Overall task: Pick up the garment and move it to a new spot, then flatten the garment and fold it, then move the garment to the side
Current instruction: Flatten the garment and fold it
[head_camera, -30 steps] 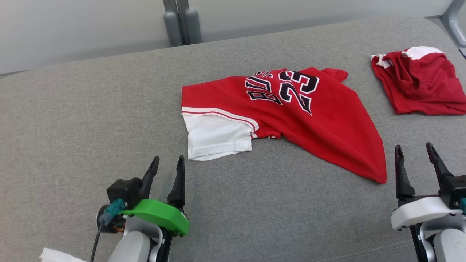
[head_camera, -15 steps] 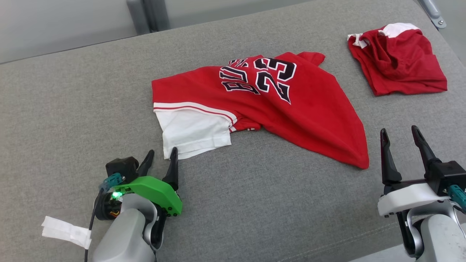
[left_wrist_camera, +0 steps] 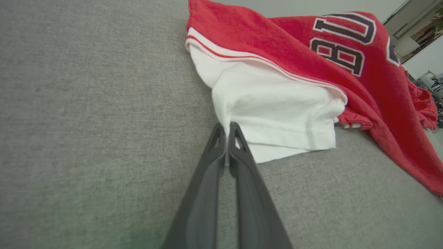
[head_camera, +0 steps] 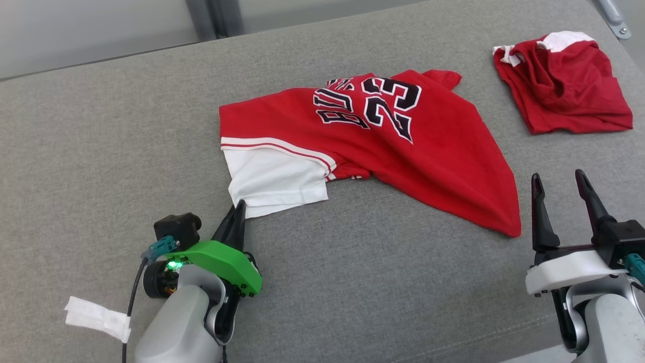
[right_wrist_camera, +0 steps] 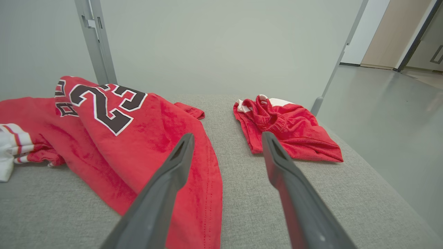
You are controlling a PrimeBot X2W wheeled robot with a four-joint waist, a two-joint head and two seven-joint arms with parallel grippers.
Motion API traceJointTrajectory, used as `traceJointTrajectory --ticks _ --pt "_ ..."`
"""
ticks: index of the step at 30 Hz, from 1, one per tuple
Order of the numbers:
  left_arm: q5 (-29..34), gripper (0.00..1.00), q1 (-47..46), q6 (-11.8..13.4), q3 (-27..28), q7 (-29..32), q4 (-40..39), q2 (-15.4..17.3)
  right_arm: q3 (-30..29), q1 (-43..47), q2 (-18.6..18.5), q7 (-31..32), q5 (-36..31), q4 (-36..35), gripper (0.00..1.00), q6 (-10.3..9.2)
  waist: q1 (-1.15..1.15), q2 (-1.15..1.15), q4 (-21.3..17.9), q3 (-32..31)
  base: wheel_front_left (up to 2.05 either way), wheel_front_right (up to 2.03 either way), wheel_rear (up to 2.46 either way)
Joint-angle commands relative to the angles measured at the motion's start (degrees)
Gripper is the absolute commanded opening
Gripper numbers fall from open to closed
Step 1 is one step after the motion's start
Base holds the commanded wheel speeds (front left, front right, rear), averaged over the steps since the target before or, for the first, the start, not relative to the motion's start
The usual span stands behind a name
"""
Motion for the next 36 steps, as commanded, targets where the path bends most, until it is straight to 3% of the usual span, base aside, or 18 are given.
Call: traceJointTrajectory --ticks 1,9,18,19,20,21,29,36 --pt "-0.3 0.00 1.6 -0.3 0.6 -0.2 -1.3 0.7 -0.1 0.1 0.2 -0.2 -0.4 -0.2 1.00 -0.08 0.00 0.00 1.5 -0.7 0.00 0.00 0.00" --pt "0.4 0.00 10.2 -0.4 3.2 -0.2 -10.0 4.1 -0.8 1.5 0.8 -0.2 -0.6 -0.1 1.00 -0.08 0.00 0.00 5.1 -2.2 0.00 0.00 0.00" --pt "-0.8 0.00 17.7 0.7 3.7 0.6 -14.2 6.3 -1.2 2.0 1.5 -0.2 -0.8 0.2 1.00 -0.08 0.00 0.00 7.2 -3.0 0.00 0.00 0.00" --pt "-1.0 0.18 17.9 0.7 3.8 0.6 -14.5 6.3 -1.2 1.9 1.5 -0.2 -0.8 0.2 1.00 -0.08 0.00 0.00 7.3 -3.1 0.00 0.00 0.00" --pt "-1.2 0.43 18.2 0.9 3.8 0.6 -15.0 6.3 -1.1 1.8 1.6 -0.2 -0.7 0.3 1.00 -0.08 0.00 0.00 7.4 -3.2 0.00 0.00 0.00" --pt "-1.3 1.00 18.5 0.9 3.8 0.6 -15.4 6.2 -1.1 1.8 1.6 -0.2 -0.7 0.2 1.00 -0.08 0.00 0.00 7.5 -3.3 0.00 0.00 0.00" --pt "0.9 1.00 19.4 1.5 4.7 -0.1 -20.4 6.1 -0.6 1.1 2.1 -0.2 -0.9 -1.1 1.00 -0.08 0.00 0.00 7.7 -4.0 0.00 0.00 0.00" --pt "5.7 1.00 20.5 2.7 9.2 -0.2 -29.1 5.0 0.1 0.5 2.8 -0.2 -0.2 -2.9 1.00 -0.08 0.00 0.00 7.8 -5.4 0.00 0.00 0.00"
